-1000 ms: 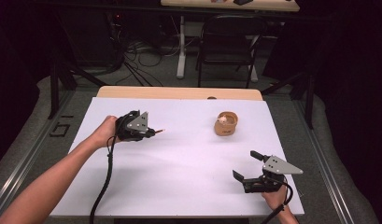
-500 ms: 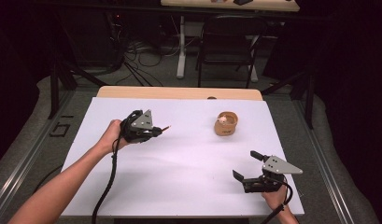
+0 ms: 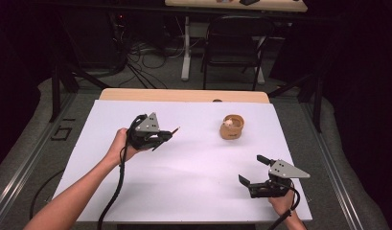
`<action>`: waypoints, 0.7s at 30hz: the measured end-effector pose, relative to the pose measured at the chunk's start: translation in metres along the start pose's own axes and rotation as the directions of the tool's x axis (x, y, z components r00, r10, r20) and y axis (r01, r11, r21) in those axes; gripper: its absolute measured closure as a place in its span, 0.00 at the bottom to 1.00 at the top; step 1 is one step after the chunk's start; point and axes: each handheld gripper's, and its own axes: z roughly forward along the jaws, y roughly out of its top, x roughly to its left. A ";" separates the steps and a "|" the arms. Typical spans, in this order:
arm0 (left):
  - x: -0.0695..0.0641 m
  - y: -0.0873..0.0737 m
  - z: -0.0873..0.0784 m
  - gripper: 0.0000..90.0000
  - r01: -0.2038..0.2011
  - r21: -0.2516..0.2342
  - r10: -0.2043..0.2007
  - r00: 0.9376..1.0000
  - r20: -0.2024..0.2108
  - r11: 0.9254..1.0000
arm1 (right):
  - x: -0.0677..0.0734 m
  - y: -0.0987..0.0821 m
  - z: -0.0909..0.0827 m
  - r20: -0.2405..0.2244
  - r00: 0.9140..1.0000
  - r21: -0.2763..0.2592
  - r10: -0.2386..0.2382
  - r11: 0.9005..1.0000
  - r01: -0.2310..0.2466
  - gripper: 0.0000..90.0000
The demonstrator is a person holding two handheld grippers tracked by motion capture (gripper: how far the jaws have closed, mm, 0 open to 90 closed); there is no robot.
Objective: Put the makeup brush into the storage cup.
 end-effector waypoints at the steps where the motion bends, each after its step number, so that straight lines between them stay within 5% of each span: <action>1: 0.000 0.000 0.000 0.93 0.000 0.000 0.000 1.000 0.000 1.000 | 0.000 0.000 0.000 0.000 1.000 0.002 0.001 1.000 -0.001 0.01; 11: -0.009 0.003 0.005 0.93 0.075 -0.082 -0.076 0.997 -0.005 0.994 | 0.000 0.000 0.000 0.002 1.000 0.010 0.000 1.000 0.000 0.01; 21: -0.019 -0.002 0.011 0.93 0.147 -0.146 -0.149 0.989 -0.003 0.978 | 0.000 0.000 0.000 0.003 1.000 0.006 0.005 1.000 -0.005 0.01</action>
